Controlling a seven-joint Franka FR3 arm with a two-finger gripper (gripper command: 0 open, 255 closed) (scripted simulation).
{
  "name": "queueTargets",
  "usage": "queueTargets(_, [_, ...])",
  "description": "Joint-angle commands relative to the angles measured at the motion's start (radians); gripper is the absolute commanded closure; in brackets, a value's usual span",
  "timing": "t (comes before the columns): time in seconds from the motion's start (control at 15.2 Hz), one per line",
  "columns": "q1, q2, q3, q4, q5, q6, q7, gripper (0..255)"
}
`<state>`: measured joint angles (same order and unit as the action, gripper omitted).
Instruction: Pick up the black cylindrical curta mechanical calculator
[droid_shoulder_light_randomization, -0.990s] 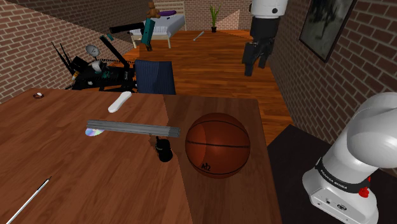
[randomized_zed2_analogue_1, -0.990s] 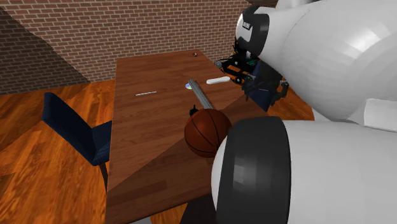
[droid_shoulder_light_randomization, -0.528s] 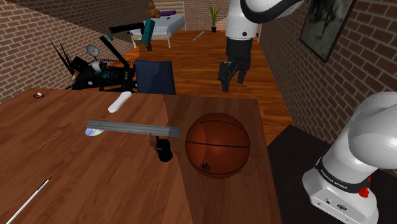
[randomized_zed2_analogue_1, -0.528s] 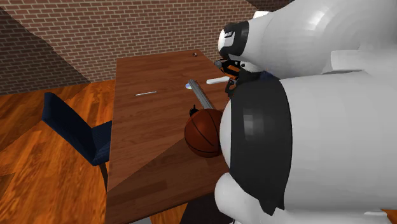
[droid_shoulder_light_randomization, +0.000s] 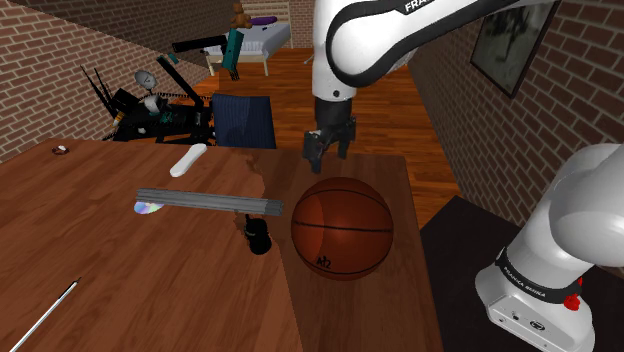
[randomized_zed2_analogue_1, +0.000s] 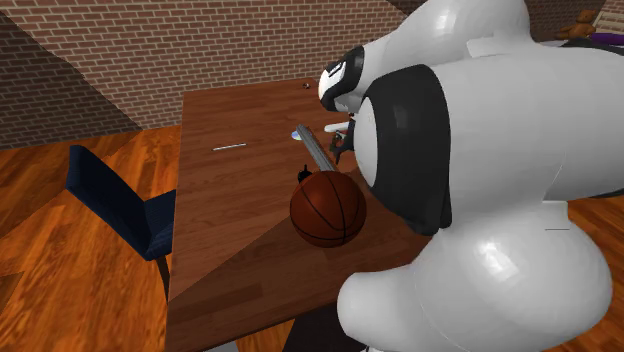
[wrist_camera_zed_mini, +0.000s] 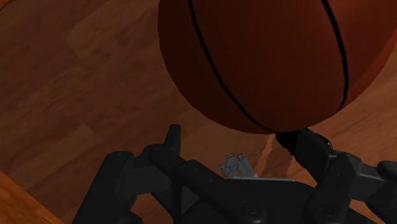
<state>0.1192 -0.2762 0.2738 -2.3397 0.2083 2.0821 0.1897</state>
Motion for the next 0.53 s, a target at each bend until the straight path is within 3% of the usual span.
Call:
queueTargets(0.0, [0.011,0.064,0.028,0.027,0.000,0.042,0.036,0])
queueTargets(0.46, [0.048,0.314,0.094,0.163,-0.051,0.164,0.158,0])
